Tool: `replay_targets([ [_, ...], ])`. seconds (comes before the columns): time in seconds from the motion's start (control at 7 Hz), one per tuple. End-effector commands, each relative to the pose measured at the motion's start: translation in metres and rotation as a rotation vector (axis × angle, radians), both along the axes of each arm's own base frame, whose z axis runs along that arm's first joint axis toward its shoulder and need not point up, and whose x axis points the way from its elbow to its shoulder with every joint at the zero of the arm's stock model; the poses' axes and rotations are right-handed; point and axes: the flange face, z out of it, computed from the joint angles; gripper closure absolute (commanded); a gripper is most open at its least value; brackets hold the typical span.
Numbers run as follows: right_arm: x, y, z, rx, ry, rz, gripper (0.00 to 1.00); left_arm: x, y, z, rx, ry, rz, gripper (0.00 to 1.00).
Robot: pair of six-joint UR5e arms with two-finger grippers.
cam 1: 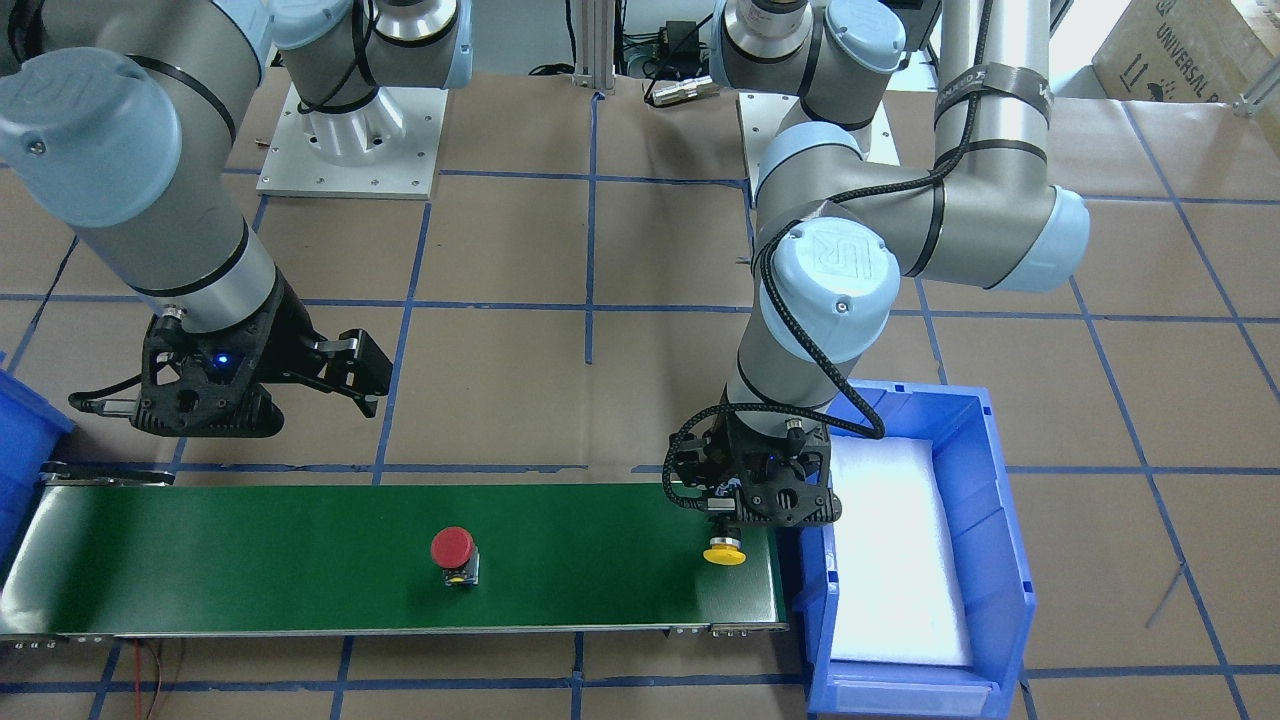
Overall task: Transport two buttons from left to right
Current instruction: 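Place the yellow button on the belt while the right gripper grasps the red button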
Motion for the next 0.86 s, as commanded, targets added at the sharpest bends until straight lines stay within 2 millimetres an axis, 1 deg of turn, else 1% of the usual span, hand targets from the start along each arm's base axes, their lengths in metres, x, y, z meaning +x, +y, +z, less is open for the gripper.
replay_targets([
  [0.0, 0.004, -0.017, -0.025, -0.006, -0.029, -0.005, 0.00, -0.002, -0.007, -0.021, 0.013, -0.001, 0.022, 0.69],
  [0.14, 0.004, -0.025, -0.041, 0.004, -0.029, -0.014, 0.00, -0.002, -0.010, -0.028, 0.022, -0.004, 0.024, 0.69],
  [0.29, 0.004, -0.028, -0.050, 0.014, -0.028, -0.025, 0.00, -0.002, -0.008, -0.037, 0.040, -0.003, 0.062, 0.69],
  [0.43, 0.005, -0.031, -0.059, 0.025, -0.027, -0.036, 0.00, -0.003, -0.011, -0.040, 0.043, -0.005, 0.068, 0.69],
  [0.57, 0.012, -0.035, -0.064, 0.009, -0.027, -0.045, 0.00, -0.003, -0.012, -0.048, 0.053, -0.008, 0.078, 0.69],
  [0.71, 0.029, -0.031, -0.066, 0.012, -0.017, -0.057, 0.00, -0.002, -0.012, -0.050, 0.056, -0.014, 0.090, 0.69],
])
